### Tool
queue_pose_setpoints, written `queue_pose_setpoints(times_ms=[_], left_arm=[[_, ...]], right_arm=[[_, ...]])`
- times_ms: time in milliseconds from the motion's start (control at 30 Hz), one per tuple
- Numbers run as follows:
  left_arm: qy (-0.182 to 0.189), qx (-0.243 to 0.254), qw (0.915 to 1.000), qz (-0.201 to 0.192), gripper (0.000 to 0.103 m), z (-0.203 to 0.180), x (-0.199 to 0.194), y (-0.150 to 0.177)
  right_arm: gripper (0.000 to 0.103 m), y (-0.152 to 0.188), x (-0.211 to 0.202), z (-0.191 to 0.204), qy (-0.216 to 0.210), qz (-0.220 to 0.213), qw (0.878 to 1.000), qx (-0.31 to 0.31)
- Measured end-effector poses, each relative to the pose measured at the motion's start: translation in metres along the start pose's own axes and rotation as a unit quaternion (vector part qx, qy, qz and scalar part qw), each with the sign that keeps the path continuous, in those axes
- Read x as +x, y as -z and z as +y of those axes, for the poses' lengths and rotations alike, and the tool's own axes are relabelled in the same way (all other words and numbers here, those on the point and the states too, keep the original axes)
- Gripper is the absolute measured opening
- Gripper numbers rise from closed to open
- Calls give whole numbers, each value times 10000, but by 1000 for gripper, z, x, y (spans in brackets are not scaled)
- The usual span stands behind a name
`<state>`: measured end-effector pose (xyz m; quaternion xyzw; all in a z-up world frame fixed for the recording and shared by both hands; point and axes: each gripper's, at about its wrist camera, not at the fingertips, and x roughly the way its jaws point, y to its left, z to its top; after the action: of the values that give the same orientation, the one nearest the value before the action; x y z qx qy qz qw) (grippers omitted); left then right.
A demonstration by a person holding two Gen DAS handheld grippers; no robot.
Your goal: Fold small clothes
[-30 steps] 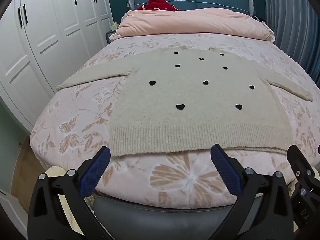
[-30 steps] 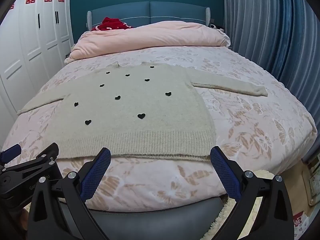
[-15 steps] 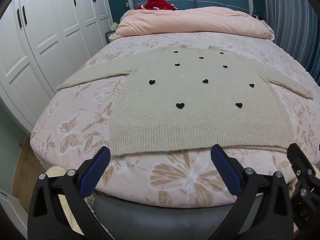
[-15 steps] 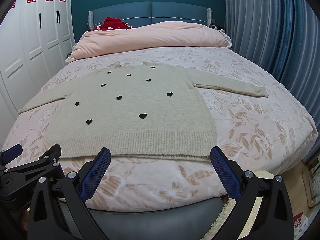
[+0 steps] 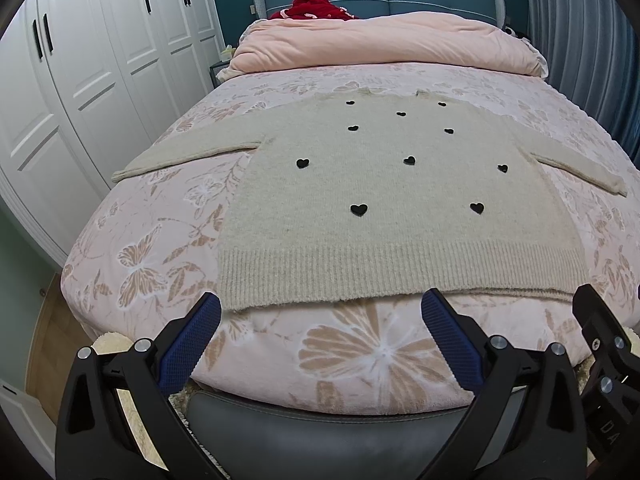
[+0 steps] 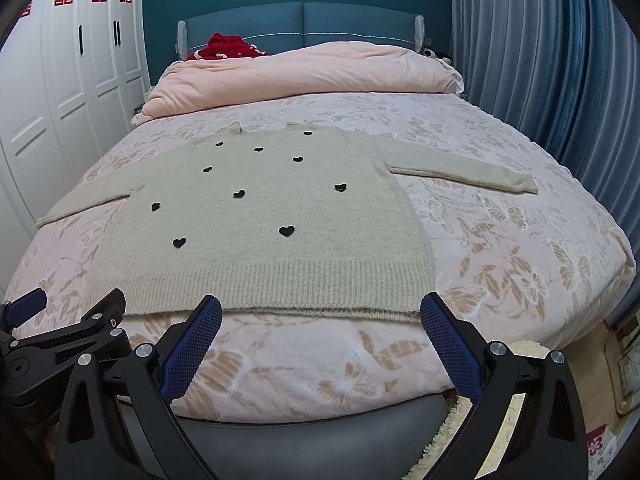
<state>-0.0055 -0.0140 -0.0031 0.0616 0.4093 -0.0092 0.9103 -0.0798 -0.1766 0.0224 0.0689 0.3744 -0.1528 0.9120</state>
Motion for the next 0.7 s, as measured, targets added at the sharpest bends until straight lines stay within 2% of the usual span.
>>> queue_pose_setpoints(times_ms=[700], left_arm=[[-25, 42, 10000, 3, 98, -3, 1, 1]], right_arm=[[98, 1, 0, 3, -9, 10, 10000, -1]])
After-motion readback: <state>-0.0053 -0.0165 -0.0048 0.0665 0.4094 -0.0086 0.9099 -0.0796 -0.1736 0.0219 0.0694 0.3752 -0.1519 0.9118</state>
